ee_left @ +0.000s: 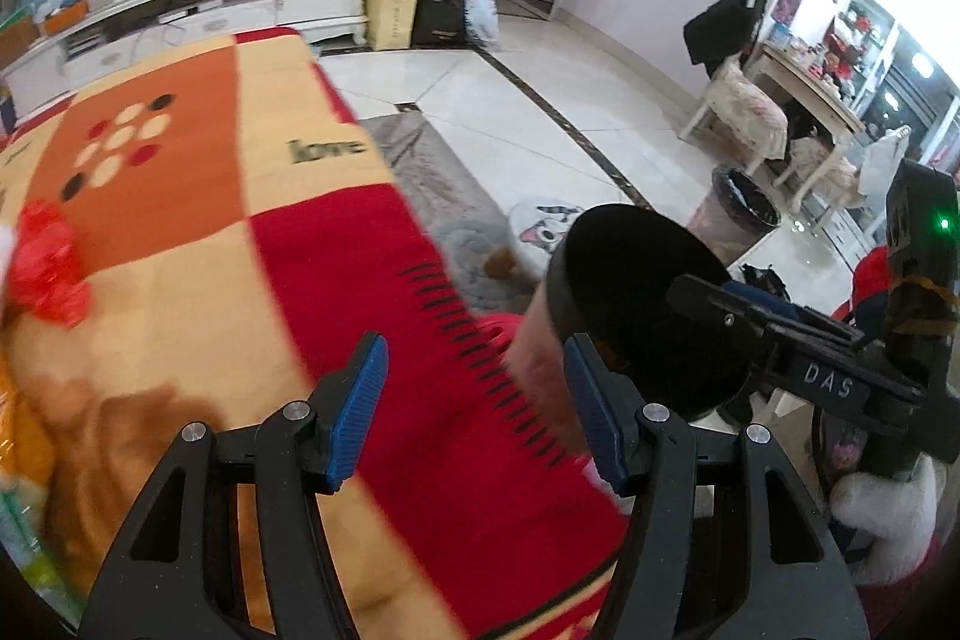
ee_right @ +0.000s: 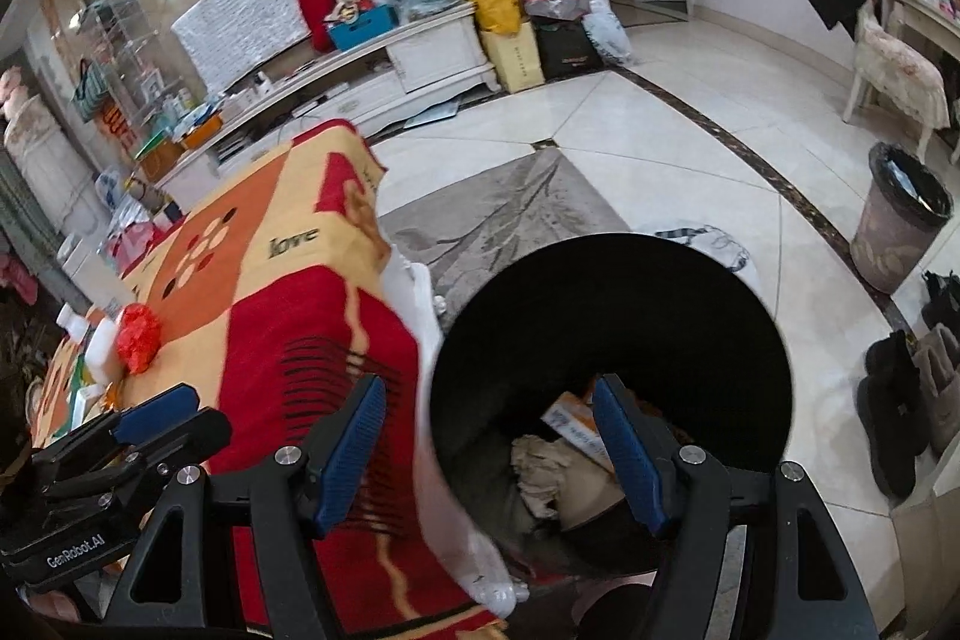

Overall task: Collect trash
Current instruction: 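Bring both empty grippers back over the trash on the blanket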

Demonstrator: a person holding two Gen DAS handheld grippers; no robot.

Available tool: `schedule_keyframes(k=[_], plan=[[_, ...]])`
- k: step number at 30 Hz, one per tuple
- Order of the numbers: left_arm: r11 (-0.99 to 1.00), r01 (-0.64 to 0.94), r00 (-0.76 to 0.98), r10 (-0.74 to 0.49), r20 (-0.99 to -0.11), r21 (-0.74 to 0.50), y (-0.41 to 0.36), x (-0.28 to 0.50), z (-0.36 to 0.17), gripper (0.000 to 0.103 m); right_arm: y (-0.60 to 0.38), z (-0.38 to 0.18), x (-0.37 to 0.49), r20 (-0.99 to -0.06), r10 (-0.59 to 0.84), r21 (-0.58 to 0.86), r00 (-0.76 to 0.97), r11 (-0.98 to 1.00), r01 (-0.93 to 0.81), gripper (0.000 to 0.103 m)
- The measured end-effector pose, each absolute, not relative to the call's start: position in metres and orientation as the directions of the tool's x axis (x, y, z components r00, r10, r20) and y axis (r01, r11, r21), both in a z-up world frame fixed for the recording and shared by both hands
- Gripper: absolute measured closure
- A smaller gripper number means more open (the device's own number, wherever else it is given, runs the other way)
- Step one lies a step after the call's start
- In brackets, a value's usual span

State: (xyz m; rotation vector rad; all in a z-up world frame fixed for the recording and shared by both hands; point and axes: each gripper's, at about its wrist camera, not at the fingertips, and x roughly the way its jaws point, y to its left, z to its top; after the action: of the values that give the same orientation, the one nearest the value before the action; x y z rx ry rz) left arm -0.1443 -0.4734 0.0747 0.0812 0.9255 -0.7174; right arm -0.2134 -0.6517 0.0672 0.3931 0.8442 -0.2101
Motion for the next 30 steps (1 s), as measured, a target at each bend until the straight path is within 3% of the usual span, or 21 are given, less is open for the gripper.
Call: schedule_keyframes(k=[15, 21, 30], plan=[[0.854, 0.469, 0.467, -0.455, -0.758, -0.224, -0.307, -0.172, 0.097, 0.043, -0.508, 0.07, -0.173, -0.757, 0.235, 0.311, 0.61, 0.95, 0.02, 0.034], [0.927, 0.312, 0.52, -0.352, -0.778, -0.21, -0.21, -0.177, 0.091, 0.043, -0.437, 0.066, -0.152, -0.761, 0.323, 0.31, 0.562, 0.943, -0.122, 0.034], [0.944, 0.169, 0.474, -0.329, -0.817, -0.282, -0.15, -0.196, 0.063, 0.043, -0.371, 0.066, -0.111, -0.767, 0.341, 0.274, 0.544, 0.94, -0.203, 0.033]])
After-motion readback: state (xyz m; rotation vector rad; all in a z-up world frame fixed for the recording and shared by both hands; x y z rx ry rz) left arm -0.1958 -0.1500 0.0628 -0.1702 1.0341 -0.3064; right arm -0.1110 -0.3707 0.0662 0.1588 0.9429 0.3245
